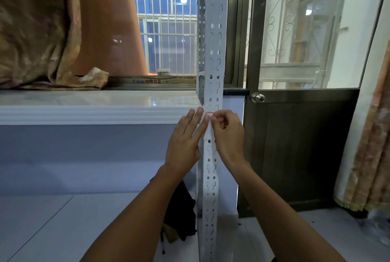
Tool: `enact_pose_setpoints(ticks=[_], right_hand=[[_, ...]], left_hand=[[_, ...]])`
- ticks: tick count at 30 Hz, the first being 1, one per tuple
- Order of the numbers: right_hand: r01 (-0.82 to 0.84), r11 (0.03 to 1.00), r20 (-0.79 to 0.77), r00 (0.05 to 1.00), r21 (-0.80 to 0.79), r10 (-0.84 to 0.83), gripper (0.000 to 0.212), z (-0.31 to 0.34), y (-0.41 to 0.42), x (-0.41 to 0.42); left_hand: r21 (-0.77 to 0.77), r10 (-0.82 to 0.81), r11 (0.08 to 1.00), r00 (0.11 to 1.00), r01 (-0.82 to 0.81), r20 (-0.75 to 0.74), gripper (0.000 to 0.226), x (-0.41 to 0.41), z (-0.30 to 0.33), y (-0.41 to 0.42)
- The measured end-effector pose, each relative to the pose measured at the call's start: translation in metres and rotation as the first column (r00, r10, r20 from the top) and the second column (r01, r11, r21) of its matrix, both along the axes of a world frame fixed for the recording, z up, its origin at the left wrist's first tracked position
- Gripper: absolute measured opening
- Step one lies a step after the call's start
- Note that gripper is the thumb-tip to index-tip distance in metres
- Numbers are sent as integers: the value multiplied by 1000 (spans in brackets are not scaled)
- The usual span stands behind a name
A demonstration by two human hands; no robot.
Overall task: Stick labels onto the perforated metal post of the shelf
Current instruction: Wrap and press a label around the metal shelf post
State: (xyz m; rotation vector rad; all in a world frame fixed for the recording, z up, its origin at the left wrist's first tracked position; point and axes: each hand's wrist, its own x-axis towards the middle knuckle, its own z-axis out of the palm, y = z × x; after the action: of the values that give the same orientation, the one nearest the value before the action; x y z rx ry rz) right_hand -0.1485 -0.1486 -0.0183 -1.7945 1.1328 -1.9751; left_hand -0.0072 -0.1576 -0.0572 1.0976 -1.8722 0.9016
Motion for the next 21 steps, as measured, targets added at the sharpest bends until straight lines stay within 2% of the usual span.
enact_pose_setpoints(ticks=[4, 11, 17, 21], right_hand=[[71, 988, -98, 992, -139, -85, 25, -1, 1, 1], [82, 935, -309, 931, -345, -196, 15, -2, -9, -14], [35, 915, -460, 856, -401, -235, 15, 5, -15, -23], [54, 907, -442, 860, -418, -255, 14, 4, -16, -19]], left_hand=[[12, -9, 1000, 1000, 9, -25, 78, -2, 1, 3], [7, -45, 999, 999, 45, -24, 74, 2, 3, 7], [-3, -46, 999, 998, 46, -48, 72, -1, 2, 6], [-15, -61, 998, 995, 60, -78, 69, -5, 1, 7]])
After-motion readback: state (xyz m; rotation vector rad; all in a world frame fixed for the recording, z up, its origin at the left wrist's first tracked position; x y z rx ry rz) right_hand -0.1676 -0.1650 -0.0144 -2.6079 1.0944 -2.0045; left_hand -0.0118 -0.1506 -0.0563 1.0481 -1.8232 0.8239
